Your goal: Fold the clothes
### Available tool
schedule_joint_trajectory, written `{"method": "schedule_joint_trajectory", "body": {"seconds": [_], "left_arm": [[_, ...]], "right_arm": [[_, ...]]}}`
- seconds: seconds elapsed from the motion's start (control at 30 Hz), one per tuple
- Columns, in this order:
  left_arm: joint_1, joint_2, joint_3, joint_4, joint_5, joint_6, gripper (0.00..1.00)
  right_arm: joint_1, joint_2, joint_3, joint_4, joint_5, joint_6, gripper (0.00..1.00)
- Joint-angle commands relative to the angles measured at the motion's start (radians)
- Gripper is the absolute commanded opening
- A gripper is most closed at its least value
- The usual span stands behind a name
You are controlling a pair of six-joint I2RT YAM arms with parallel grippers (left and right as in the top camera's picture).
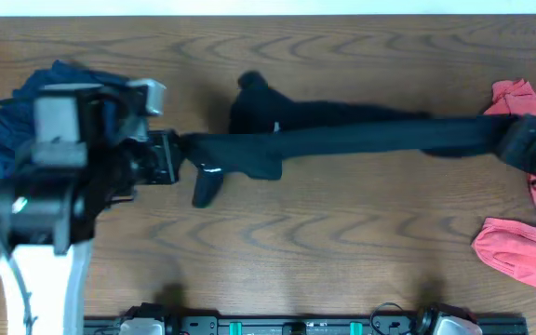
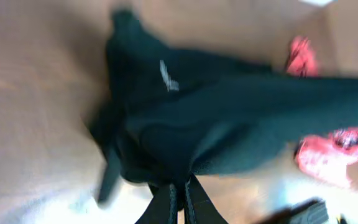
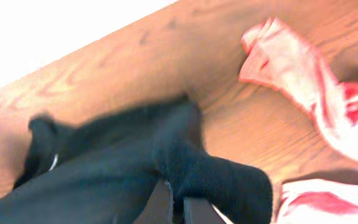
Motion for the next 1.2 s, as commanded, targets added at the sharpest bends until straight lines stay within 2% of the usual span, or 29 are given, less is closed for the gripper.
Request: {"method": "schedule_joint_trajectory", "body": {"seconds": [0.0, 0.2, 0.33, 0.43, 0.57, 0.7, 0.87, 0.93, 1.03, 1.17], "left_arm": [[0.04, -0.043, 0.059, 0.047, 0.01, -0.078, 0.06], [0.043, -0.026, 0.059, 0.18, 0.01, -0.084, 0.06], [0.043, 0.089, 0.059, 0.237, 0.009, -0.082, 0.06], [0.043, 0.211, 0.059, 0.341, -0.046, -0.079, 0.06], [0.043, 0.394, 0.065, 0.629, -0.077, -0.08, 0.06], [0.043, 0.509, 0.125, 0.895, -0.078, -0.115, 0.06], [0.047, 0.557, 0.309, 1.099, -0.087, -0.158, 0.06], [0.047, 0.557, 0.386, 1.107, -0.108, -0.158, 0.06], [0.059, 0.556, 0.494, 1.033, -0.106, -0.157, 0.06], [0.08, 0.536, 0.527, 0.797, -0.05, -0.149, 0.06]], "right_arm": [[-0.035, -0.002, 0.075, 0.005, 0.014, -0.049, 0.01], [-0.031, 0.049, 0.088, 0.047, 0.01, -0.092, 0.01], [-0.028, 0.16, 0.088, 0.068, 0.005, -0.11, 0.01], [-0.011, 0.266, 0.088, 0.159, -0.026, -0.116, 0.01], [0.015, 0.404, 0.091, 0.43, -0.154, -0.108, 0.01], [0.02, 0.472, 0.134, 0.613, -0.174, 0.036, 0.01], [0.02, 0.478, 0.257, 0.697, -0.134, 0.092, 0.01], [0.019, 0.478, 0.326, 0.666, -0.106, 0.09, 0.01], [0.017, 0.478, 0.417, 0.559, -0.047, 0.056, 0.01], [0.016, 0.478, 0.442, 0.372, 0.05, 0.0, 0.01]]}}
